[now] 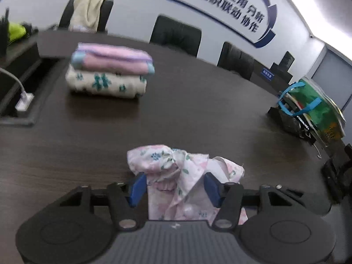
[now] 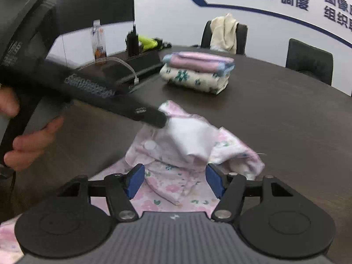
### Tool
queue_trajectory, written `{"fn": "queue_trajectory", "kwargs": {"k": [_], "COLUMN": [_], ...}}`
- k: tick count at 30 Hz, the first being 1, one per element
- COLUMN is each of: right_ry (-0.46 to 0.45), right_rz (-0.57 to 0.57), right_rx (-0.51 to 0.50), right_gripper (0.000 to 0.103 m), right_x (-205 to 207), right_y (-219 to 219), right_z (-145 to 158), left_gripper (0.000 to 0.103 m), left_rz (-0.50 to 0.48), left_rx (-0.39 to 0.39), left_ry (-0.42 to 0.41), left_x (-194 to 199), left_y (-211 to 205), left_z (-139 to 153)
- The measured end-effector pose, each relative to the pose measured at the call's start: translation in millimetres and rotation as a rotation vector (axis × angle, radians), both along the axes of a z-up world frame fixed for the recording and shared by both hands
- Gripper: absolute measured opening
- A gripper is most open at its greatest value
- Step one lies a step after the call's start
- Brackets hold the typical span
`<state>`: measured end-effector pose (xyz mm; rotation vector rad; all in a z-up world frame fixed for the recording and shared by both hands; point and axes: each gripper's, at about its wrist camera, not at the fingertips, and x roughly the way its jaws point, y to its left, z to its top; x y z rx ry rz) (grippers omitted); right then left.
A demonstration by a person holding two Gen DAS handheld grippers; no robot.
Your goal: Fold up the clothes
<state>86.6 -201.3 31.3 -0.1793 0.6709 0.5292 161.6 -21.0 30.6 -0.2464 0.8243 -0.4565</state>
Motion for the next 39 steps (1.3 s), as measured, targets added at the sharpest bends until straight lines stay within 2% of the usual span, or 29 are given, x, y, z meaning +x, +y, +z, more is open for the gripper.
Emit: {"fn": "queue_trajectory", "kwargs": {"k": [1, 2, 3, 5, 11, 13, 14, 16, 18, 19, 21, 23, 24, 28, 31, 32, 33, 36, 37, 38, 39], "right_ry": [0.013, 0.031, 0.049, 0.051, -0.04, -0.051, -0.048, -0.003, 0.055, 0.076, 0.036, -0.019, -0.046, -0.143, -0.136, -0.124, -0.104, -0.038, -0.012, 0.001, 0.008], "right_rz": [0.0, -0.001, -0.003, -0.009, -0.017, -0.01, -0.008, 0.01, 0.049, 0.063, 0.046, 0.021, 0.009, -0.053, -0.081, -0.09, -0.091, -0.084, -0.077, -0.068, -0.059], "right_rx": [0.003, 0.012, 0.021, 0.038, 0.14, 0.162, 0.165, 0.13, 0.075, 0.05, 0.073, 0.109, 0.127, 0.107, 0.07, 0.063, 0.063, 0.062, 0.051, 0.035, 0.016], "right_gripper": [0.049, 0.022, 0.013, 0.003, 0.003, 0.003, 0.003, 0.003, 0.003, 0.005, 0.01, 0.03, 0.033, 0.033, 0.032, 0.032, 0.032, 0.032, 0.032, 0.032, 0.032], "right_x": [3, 7, 10, 10, -32, -48, -55, -65, -74, -76, -79, -81, -82, -61, -30, -20, -12, 10, 14, 13, 11], "right_y": [1, 0, 0, -4, -31, -38, -40, -36, -31, -29, -34, -42, -46, -37, -21, -16, -14, -10, -7, -4, 0], "right_z": [-4, -7, -10, -10, 36, 46, 48, 43, 31, 26, 35, 46, 52, 56, 42, 38, 33, 21, 15, 10, 5], "left_gripper": [0.04, 0.022, 0.008, 0.005, 0.004, 0.005, 0.01, 0.012, 0.015, 0.017, 0.03, 0.037, 0.037, 0.037, 0.034, 0.016, 0.005, 0.011, 0.012, 0.016, 0.026], "left_rz": [-0.001, -0.017, -0.036, -0.04, -0.078, -0.101, -0.114, -0.123, -0.094, -0.078, -0.046, -0.014, 0.002, -0.007, -0.02, -0.024, -0.029, -0.041, -0.046, -0.051, -0.065], "left_rx": [0.0, -0.004, -0.011, -0.023, -0.133, -0.117, -0.109, -0.041, -0.035, -0.034, -0.032, -0.03, -0.029, -0.025, -0.019, -0.017, -0.015, -0.009, -0.004, 0.002, -0.004], "left_ry": [0.01, 0.018, 0.029, 0.045, 0.051, 0.053, 0.054, 0.045, 0.016, 0.0, -0.03, -0.06, -0.076, -0.063, -0.027, -0.014, -0.002, 0.035, 0.015, -0.009, -0.033], "left_x": [2, 1, 2, -1, -35, -54, -64, -81, -85, -86, -89, -92, -93, -90, -99, -102, -105, -113, -120, -127, -135], "left_y": [-3, -4, -5, -3, 12, 13, 14, 12, 19, 23, 31, 40, 44, 31, 16, 11, 7, -8, -8, -7, -4], "left_z": [-3, -8, -10, -10, 10, 8, 7, -2, 0, 1, 4, 7, 8, 8, -1, -4, -8, -17, -16, -13, -9]}}
